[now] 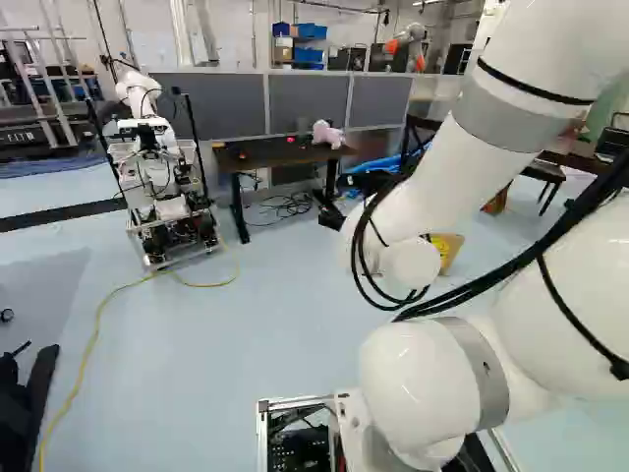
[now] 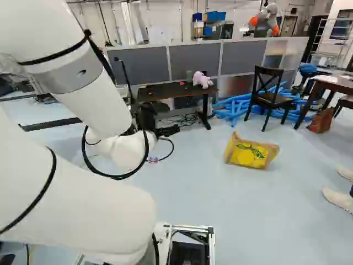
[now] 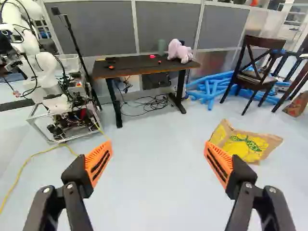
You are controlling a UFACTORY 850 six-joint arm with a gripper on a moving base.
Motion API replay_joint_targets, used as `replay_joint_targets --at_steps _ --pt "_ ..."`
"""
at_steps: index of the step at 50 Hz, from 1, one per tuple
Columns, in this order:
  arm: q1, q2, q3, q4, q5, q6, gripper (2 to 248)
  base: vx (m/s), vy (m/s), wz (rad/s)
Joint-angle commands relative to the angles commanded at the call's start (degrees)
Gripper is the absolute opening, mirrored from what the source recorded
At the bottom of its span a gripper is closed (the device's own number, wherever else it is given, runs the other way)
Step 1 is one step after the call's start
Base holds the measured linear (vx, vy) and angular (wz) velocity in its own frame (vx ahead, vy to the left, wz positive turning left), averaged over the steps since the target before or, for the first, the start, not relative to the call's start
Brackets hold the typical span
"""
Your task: Pick up the bag on the ground and place it on the table
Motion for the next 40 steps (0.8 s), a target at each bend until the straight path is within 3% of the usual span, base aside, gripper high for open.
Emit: replay_joint_targets --at_steps 40 --pt "0.0 0.0 0.0 0.0 0.0 0.0 247 0.003 0.000 -0.001"
